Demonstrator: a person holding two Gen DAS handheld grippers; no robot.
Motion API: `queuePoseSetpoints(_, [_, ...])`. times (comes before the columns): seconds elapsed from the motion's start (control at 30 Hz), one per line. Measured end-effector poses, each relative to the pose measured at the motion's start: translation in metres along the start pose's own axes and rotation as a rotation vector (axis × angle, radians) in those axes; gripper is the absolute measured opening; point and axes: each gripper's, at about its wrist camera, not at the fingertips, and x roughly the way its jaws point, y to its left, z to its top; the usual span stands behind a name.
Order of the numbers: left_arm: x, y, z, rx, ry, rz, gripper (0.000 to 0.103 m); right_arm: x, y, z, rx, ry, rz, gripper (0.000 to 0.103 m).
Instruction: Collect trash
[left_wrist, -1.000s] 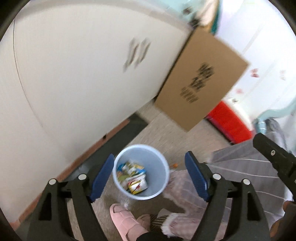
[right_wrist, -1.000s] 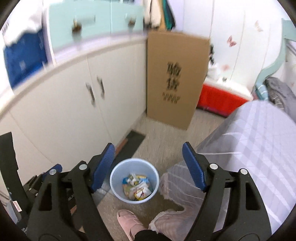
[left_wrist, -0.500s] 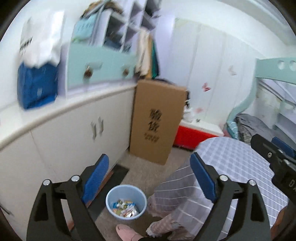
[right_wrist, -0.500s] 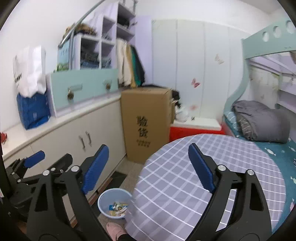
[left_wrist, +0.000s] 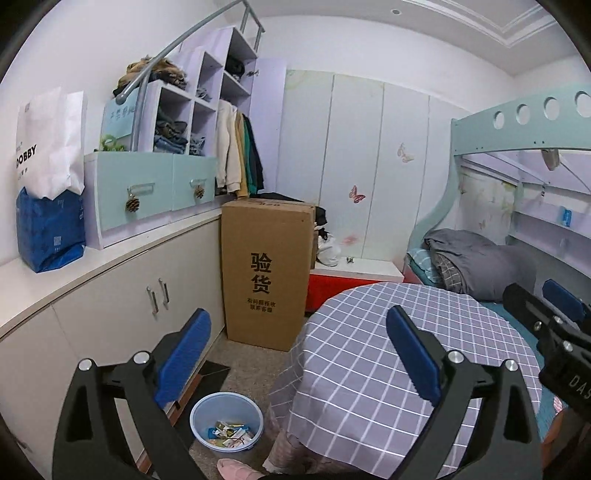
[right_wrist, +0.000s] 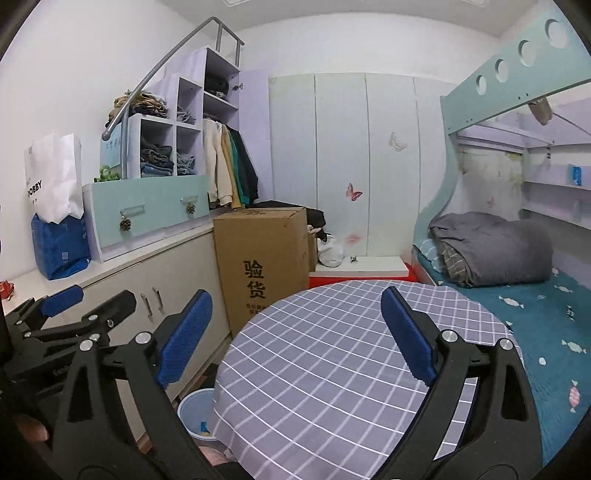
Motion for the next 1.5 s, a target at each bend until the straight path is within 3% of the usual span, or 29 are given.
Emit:
queuePoseSetpoints(0.47, [-0.003, -0.036, -0.006, 0.092, -0.012, 0.017, 0.095, -0.003, -0.019, -0.022, 0.035, 0.033, 0.021, 0.091])
queuePoseSetpoints(1.5, [0.011, -0.042, -0.015, 0.115, 0.01, 0.018, 0.095, 0.01, -0.022, -0.033, 0.06, 0.078, 0.043, 0.091])
